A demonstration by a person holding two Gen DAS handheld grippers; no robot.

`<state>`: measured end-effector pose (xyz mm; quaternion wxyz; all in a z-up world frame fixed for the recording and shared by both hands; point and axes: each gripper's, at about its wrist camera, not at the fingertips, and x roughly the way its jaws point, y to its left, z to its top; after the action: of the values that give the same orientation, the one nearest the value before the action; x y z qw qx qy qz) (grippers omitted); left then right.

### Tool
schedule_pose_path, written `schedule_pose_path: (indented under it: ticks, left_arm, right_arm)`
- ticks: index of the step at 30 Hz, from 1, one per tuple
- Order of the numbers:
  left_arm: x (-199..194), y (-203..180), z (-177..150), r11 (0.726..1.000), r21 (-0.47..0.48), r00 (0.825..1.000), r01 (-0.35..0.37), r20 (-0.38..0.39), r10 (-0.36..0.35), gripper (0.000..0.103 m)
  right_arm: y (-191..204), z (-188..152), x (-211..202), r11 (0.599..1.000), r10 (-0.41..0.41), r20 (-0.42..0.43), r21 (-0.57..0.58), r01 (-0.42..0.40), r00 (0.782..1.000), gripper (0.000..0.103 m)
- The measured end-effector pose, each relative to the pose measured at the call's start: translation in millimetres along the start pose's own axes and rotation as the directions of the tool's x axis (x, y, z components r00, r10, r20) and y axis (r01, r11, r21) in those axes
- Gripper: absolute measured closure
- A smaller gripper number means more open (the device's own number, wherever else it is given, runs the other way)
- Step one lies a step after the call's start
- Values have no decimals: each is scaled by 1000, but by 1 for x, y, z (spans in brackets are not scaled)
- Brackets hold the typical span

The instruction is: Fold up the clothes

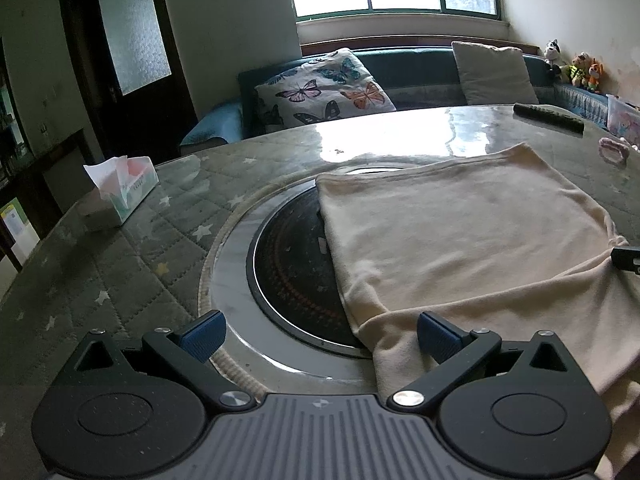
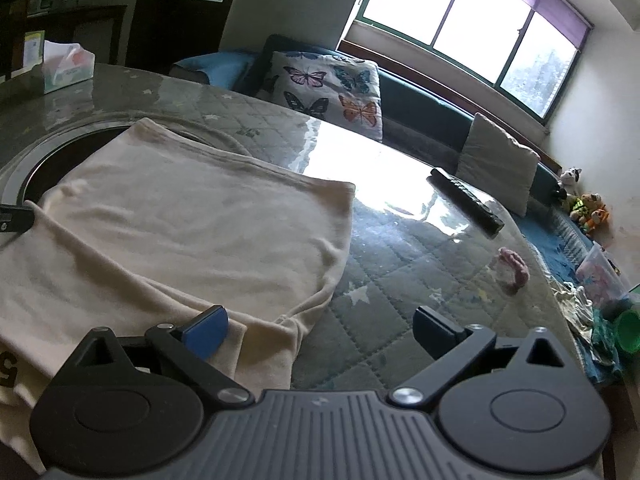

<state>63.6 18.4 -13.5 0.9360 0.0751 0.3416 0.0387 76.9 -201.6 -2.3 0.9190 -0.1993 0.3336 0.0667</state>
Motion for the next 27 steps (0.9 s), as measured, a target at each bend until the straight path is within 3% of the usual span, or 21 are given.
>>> schedule_pose_path:
  ticks: [27]
  left_arm:
    - [-36,-7,-33,1000,18,1000,21,13,-21,0]
  right_arm:
    - [9,-33,-33,1000,16,8,-17,-16,1000,2]
